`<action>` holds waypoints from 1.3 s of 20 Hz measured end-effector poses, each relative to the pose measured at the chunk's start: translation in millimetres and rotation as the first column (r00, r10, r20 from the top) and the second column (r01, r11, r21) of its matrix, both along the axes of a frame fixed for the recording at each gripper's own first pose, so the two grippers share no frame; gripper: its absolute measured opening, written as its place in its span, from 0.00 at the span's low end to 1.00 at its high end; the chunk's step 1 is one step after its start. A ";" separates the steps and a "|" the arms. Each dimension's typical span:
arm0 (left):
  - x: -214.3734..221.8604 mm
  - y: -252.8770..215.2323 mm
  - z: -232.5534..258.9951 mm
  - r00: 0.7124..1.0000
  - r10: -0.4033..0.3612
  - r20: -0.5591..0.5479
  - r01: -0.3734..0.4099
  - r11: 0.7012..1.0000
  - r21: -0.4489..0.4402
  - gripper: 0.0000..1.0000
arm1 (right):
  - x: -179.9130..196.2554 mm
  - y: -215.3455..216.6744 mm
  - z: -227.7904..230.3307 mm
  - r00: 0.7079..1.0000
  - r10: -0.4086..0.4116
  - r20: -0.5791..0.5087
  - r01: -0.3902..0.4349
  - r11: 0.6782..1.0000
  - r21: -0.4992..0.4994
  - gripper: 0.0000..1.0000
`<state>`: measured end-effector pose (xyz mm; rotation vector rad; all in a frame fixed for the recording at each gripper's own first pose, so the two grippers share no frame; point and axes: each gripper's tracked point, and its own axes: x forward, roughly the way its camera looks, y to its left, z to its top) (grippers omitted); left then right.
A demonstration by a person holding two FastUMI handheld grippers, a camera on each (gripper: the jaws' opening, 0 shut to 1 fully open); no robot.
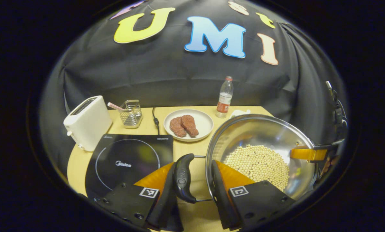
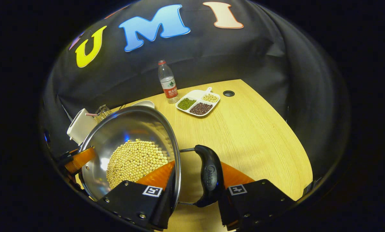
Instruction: First push the handle of the pot to place it horizontally, then grasp the pot with both hands and set it on the induction cooktop.
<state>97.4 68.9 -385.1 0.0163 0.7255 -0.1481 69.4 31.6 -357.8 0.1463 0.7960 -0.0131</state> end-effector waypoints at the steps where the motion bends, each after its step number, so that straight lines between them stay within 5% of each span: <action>1: -3.3 7.3 6.0 1.000 0.004 0.000 -0.004 1.000 0.000 0.65 | -3.0 7.1 5.1 1.000 0.003 0.002 -0.003 1.000 0.001 0.60; 13: -22.9 121.6 52.9 0.998 0.066 -0.006 -0.066 0.998 0.018 0.63 | -9.7 114.8 33.2 0.997 0.076 -0.002 -0.076 0.997 0.012 0.60; 26: -10.9 213.0 45.0 0.994 0.109 -0.022 -0.109 0.994 0.019 0.63 | 16.2 196.5 17.5 0.994 0.109 -0.014 -0.109 0.994 0.004 0.60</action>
